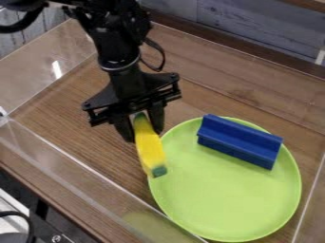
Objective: Put the banana in the green plate
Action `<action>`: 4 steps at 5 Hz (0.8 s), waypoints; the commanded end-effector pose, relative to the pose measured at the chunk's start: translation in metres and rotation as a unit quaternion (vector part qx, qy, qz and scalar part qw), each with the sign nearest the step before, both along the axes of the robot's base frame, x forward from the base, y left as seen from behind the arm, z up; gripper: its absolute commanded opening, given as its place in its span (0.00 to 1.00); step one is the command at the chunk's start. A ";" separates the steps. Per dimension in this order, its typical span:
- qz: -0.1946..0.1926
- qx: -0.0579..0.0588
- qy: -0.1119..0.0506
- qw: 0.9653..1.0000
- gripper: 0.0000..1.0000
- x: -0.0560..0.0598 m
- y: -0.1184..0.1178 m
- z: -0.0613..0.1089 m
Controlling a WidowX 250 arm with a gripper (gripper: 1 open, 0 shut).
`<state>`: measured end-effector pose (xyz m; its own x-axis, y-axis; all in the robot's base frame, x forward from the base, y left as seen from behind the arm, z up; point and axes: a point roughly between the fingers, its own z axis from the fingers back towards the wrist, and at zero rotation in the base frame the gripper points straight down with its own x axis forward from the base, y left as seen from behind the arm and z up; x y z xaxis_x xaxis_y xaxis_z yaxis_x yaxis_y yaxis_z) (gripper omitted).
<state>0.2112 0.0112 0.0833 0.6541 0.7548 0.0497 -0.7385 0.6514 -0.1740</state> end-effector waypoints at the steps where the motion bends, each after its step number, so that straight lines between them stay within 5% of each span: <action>1: -0.007 0.005 -0.031 0.999 0.00 0.010 -0.004 0.017; 4: -0.028 0.006 -0.038 0.999 0.00 0.009 -0.021 0.025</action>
